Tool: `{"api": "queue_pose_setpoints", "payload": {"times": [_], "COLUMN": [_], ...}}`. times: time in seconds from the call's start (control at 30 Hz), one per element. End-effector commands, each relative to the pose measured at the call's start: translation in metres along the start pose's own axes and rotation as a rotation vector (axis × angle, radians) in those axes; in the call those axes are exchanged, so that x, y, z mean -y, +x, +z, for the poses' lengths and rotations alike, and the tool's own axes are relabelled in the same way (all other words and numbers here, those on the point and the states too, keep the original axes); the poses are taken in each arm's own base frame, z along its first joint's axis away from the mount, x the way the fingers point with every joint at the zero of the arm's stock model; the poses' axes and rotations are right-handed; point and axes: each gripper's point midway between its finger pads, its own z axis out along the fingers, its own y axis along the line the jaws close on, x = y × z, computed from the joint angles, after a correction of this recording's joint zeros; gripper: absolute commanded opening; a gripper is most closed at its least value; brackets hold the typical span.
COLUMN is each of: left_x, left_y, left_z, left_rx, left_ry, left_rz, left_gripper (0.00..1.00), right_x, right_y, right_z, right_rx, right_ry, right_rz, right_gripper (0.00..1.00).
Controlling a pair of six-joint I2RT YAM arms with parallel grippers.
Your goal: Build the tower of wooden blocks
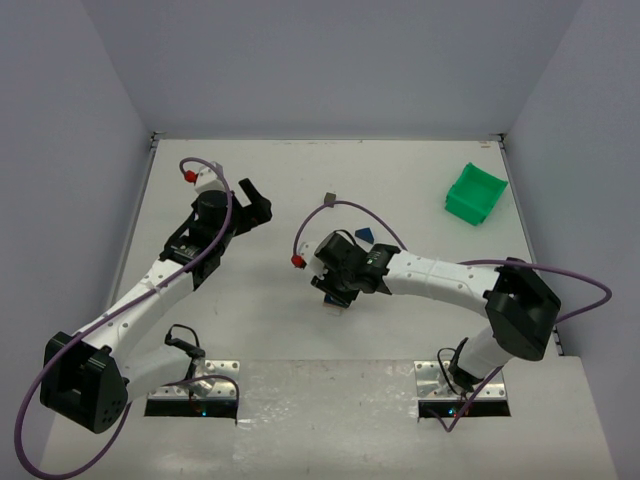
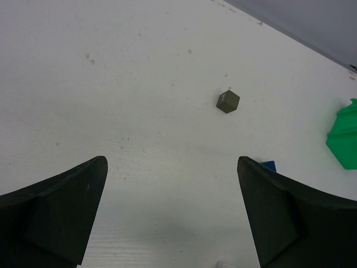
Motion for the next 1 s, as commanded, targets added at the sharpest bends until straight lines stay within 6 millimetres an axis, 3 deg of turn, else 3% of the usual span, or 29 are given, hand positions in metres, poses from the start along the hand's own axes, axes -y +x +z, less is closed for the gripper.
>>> {"api": "queue_pose_setpoints", "payload": {"times": [0.0,0.97], "left_x": [0.0075,0.0078], "left_y": [-0.0105,-0.0088], "left_z": [0.0001,0.0017], "left_rx": [0.034,0.030], "left_ry": [0.028,0.031], "left_rz": [-0.009,-0.007], "left_gripper": [1.00,1.00], "right_x": [0.0015,-0.0030], "right_y": [-0.0119,-0.0085], "right_z": [0.0012,-0.0061], "right_rx": [0.057,0.093], "right_ry": [0.010,-0.015], "right_rz": [-0.037,-0.076], "right_gripper": [0.30,0.34]}}
